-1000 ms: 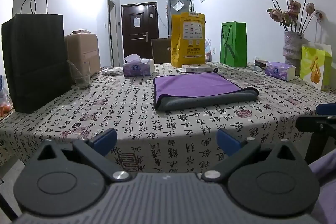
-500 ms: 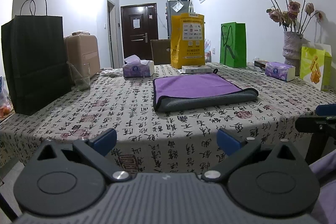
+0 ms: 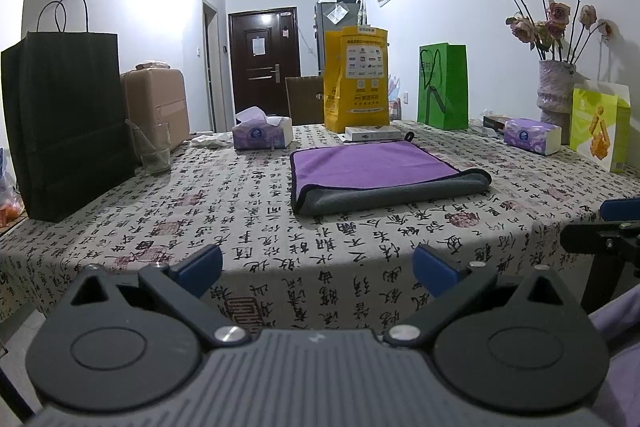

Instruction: Fold towel

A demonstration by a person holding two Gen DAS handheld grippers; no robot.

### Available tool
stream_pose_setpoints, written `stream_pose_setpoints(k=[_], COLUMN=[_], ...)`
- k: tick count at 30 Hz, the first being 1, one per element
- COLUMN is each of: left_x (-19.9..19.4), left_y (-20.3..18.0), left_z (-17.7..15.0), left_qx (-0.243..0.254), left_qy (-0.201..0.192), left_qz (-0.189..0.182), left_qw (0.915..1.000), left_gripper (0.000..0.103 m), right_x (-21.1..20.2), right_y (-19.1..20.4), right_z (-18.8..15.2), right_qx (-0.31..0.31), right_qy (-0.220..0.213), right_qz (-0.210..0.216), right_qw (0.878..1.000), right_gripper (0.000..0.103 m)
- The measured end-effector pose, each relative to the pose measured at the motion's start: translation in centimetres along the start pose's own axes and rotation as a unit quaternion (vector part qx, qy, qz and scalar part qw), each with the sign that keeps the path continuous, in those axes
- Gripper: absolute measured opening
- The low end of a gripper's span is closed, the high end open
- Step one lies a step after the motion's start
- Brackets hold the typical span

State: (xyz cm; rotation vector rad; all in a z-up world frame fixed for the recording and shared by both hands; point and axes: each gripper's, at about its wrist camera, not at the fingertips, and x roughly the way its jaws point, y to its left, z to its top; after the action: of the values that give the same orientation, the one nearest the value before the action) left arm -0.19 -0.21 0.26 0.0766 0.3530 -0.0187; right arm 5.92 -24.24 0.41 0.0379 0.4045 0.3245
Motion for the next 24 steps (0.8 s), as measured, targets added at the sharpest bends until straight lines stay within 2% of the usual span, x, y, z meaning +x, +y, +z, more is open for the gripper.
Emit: stream_pose_setpoints(k=[24], left_x=[0.12], left_y=[-0.12], left_z=[-0.29], left_qx=[0.002], left_qy=[0.004], left_qz=[-0.003], left_qw=[1.0], left_gripper=[0.103], right_x=[0.2], right_y=[0.14], right_z=[-0.3], right_qx=[-0.001], right_qy=[0.001], right_qz=[0.006], right_qw=[1.0], right_gripper=[0.102])
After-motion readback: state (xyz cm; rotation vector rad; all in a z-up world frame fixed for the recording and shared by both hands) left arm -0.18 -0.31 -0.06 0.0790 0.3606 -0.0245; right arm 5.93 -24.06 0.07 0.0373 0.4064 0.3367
